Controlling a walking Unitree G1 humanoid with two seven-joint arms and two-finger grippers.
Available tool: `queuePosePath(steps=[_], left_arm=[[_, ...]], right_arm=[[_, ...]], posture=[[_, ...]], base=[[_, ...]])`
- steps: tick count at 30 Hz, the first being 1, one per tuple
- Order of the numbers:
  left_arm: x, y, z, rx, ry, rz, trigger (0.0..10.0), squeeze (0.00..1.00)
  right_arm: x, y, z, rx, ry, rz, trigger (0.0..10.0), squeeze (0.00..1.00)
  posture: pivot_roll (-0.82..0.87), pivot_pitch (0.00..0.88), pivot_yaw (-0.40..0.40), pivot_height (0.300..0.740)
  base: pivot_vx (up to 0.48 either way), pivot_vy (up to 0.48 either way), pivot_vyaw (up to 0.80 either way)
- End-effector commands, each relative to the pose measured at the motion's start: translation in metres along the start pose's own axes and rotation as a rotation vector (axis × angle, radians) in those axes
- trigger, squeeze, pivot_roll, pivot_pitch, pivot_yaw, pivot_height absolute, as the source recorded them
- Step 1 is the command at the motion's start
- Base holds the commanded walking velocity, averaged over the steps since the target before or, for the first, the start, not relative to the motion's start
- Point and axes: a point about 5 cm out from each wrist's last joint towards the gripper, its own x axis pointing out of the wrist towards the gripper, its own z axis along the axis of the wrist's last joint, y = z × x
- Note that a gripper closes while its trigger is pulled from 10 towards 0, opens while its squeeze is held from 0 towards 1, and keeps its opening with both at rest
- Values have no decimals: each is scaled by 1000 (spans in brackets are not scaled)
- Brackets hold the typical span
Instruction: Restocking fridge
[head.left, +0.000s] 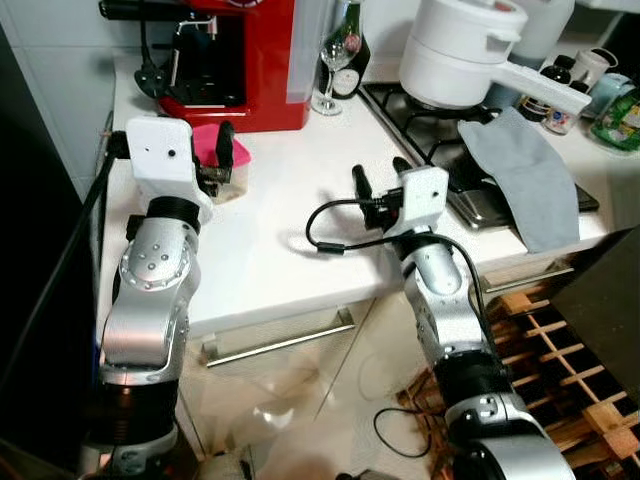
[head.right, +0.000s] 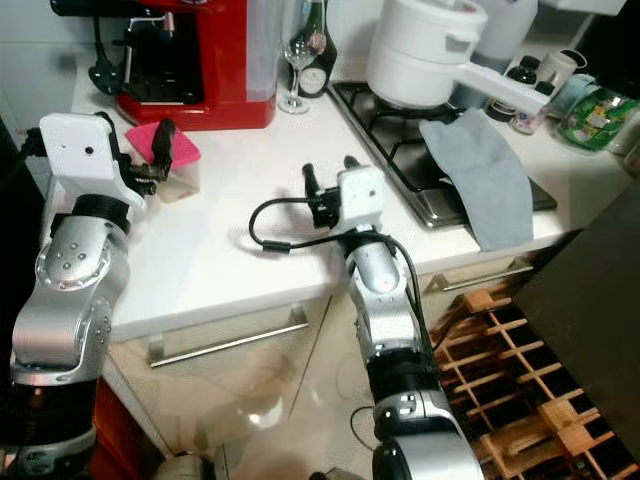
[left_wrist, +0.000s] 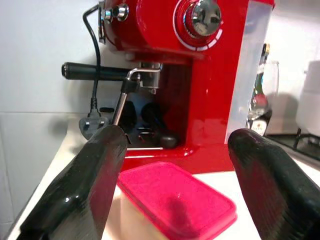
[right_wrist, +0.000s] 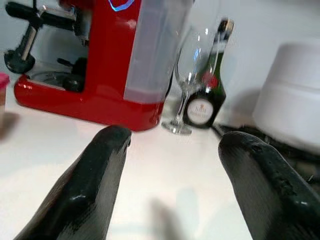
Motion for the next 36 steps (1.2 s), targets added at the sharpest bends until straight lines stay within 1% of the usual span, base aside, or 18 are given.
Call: queuePosePath(steps=[1, 7, 9, 10, 11, 12, 14, 16, 18, 19, 21, 24, 26, 28, 31, 34, 35, 36], left_arm=[[1, -8, 1, -1, -15, -5, 10000, 0], [4, -7, 4, 26, -37, 11, 10000, 0], [6, -4, 6, 72, -48, 40, 10000, 0], [6, -4, 6, 72, -48, 40, 10000, 0], [8, -3, 7, 94, -51, 50, 10000, 0], [14, -4, 8, 152, -54, 55, 10000, 0], [19, -7, 8, 178, -47, 55, 10000, 0], [23, -8, 7, 170, -34, 59, 10000, 0], [37, -9, -1, 161, 5, 79, 10000, 0], [37, -9, -1, 161, 5, 79, 10000, 0], [44, -17, -6, 146, 15, 59, 10000, 0], [49, -24, -9, 127, 23, 45, 10000, 0], [53, -29, -14, 101, 44, 39, 10000, 0], [58, -35, -19, 97, 55, 22, 10000, 0], [63, -41, -21, 74, 56, 10, 10000, 0], [64, -42, -19, 55, 46, 9, 10000, 0], [63, -38, -12, 0, 3, 16, 10000, 0], [62, -36, -9, -16, -14, 18, 10000, 0]], right_arm=[[1, -7, 6, -23, -10, -14, 10000, 0], [4, -2, 10, -36, -11, 22, 10000, 0], [4, 3, 10, -17, -22, 33, 10000, 0], [4, 3, 10, -17, -22, 33, 10000, 0], [4, 5, 10, -15, -19, 34, 10000, 0], [4, 9, 9, -9, -17, 38, 10000, 0], [3, 12, 10, -8, -19, 42, 10000, 0], [3, 13, 10, -8, -20, 43, 10000, 0], [-1, 19, 11, -5, -32, 51, 10000, 0], [-1, 19, 11, -5, -32, 51, 10000, 0], [-6, 21, 11, -6, -32, 51, 10000, 0], [-10, 22, 10, -9, -28, 52, 10000, 0], [-14, 20, 10, -17, -25, 49, 10000, 0], [-17, 17, 9, -21, -18, 35, 10000, 0], [-21, 16, 9, -27, -12, 26, 10000, 0], [-21, 16, 9, -28, -12, 26, 10000, 0], [-23, 15, 9, -29, -9, 23, 10000, 0], [-24, 15, 9, -29, -8, 22, 10000, 0]], posture=[[87, 0, -105, 740], [96, 0, -100, 740], [101, 0, -92, 740], [101, 0, -92, 740], [102, 0, -89, 740], [103, 0, -84, 740], [98, 0, -77, 740], [94, 0, -72, 740], [74, 0, -55, 740], [74, 0, -55, 740], [44, 0, -41, 740], [25, 0, -31, 740], [9, 0, -25, 740], [-8, 0, -18, 740], [-27, 0, -4, 740], [-27, 0, -4, 740], [-22, 0, -2, 740], [-22, 0, -2, 740]], base=[[0, -480, 631], [0, -480, 588], [0, -231, 269], [0, 0, 0], [0, 0, 0], [0, 0, 0], [0, 0, 0], [0, 0, 0], [0, 0, 0], [0, 0, 0], [0, 0, 0], [0, 0, 0], [0, 0, 0], [0, 0, 0], [0, 0, 0], [0, 0, 0], [401, -259, 0], [412, -240, 0]])
